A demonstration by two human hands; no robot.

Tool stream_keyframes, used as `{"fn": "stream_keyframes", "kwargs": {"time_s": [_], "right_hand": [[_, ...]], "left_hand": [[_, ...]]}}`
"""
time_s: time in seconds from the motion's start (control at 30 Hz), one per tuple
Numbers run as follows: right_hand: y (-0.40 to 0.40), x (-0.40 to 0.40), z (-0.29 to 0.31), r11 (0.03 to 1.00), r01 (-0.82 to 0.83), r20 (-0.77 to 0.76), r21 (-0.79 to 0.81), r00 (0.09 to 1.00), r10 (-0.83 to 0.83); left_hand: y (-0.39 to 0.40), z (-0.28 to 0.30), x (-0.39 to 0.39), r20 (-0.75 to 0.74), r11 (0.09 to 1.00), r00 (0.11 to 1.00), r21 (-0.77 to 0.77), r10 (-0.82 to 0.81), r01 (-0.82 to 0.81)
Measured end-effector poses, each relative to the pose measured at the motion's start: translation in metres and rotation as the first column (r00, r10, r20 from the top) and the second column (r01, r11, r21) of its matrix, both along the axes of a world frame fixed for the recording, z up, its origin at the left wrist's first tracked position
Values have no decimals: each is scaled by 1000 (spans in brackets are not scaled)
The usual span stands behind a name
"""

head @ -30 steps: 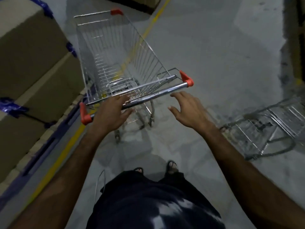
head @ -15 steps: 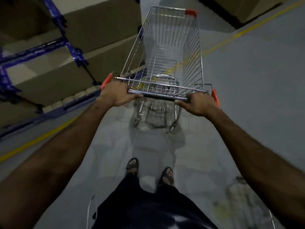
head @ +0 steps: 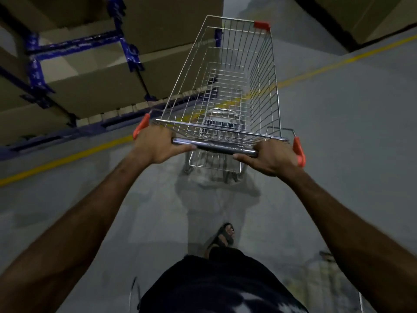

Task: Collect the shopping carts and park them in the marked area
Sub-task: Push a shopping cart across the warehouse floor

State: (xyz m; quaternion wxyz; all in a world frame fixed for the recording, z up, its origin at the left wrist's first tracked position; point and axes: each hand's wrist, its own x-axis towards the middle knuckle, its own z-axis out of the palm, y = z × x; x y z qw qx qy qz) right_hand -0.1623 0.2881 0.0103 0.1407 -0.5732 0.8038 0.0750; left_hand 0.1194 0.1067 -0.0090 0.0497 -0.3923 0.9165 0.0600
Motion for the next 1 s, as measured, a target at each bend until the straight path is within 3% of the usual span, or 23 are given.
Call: {"fn": "stream_keyframes", "kwargs": {"time_s": [0.13, 0.57, 0.73, 1.0], "right_hand": [[19, 14, -14, 993, -118, 12, -22, 993, 118], [43, 130, -18, 895, -445, -29, -37, 895, 444], [28, 177, -25, 794, -603, -31, -78, 797, 603], [-23, 250, -33, 567, -818, -43, -91, 572, 819]], "left_hand": [[44, -7, 37, 35, 994, 995, -69, 90, -87], [163, 0, 187, 108, 940, 934, -44, 342, -339], [204, 2, 241, 81, 869, 866, -26, 494, -494], [264, 1, 302, 139, 674, 663, -52, 735, -737]]}}
